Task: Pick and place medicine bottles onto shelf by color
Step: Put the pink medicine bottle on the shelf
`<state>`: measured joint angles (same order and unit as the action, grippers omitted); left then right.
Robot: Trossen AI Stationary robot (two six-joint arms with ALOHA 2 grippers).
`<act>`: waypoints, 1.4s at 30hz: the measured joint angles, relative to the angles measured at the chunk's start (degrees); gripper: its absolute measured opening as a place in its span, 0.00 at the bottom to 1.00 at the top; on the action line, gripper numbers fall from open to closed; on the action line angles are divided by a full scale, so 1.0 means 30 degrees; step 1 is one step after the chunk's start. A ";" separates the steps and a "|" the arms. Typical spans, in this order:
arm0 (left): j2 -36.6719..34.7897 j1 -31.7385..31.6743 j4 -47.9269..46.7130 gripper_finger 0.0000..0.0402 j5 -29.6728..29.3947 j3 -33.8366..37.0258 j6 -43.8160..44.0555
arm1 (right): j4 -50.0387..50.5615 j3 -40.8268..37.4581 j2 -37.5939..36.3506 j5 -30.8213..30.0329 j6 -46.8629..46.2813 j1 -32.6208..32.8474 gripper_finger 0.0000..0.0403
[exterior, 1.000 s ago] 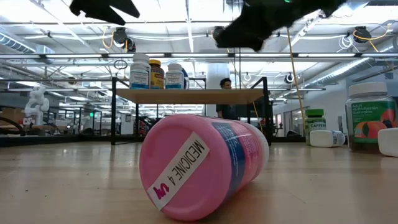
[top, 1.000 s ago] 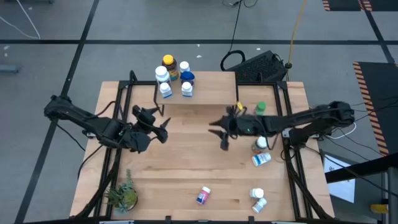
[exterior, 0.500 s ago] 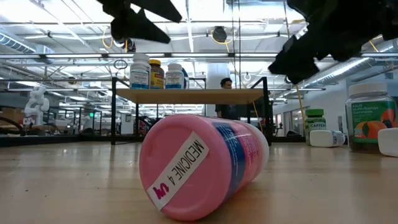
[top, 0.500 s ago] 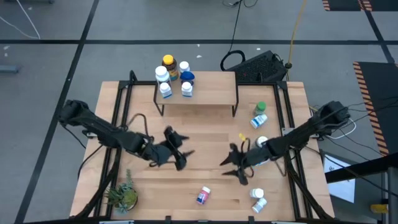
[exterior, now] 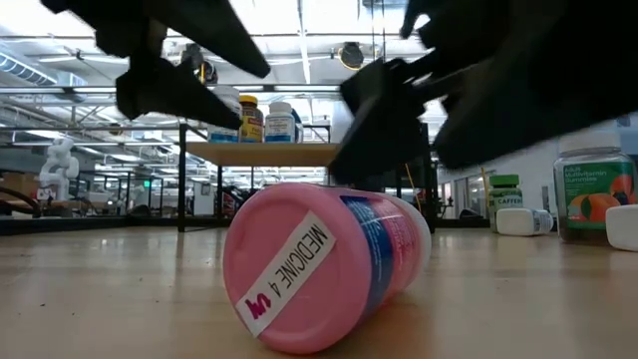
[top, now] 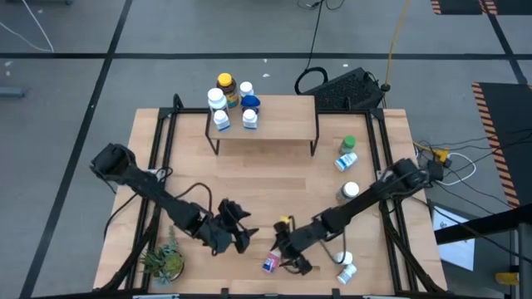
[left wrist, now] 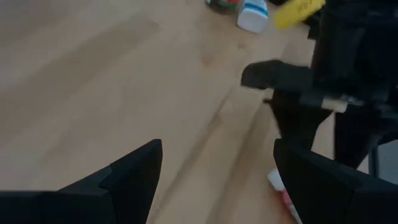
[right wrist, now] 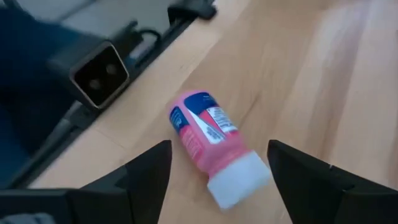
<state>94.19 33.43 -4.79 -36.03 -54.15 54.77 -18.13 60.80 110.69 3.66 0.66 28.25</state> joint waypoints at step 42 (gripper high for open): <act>0.0979 0.2196 0.4204 0.77 -0.0077 -0.0738 -0.3696 | 0.2776 0.2111 0.2621 -0.2135 0.1445 -0.0379 0.43</act>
<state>97.12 40.01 7.83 -36.26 -56.36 43.68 -9.80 67.13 118.55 -2.74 4.99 27.11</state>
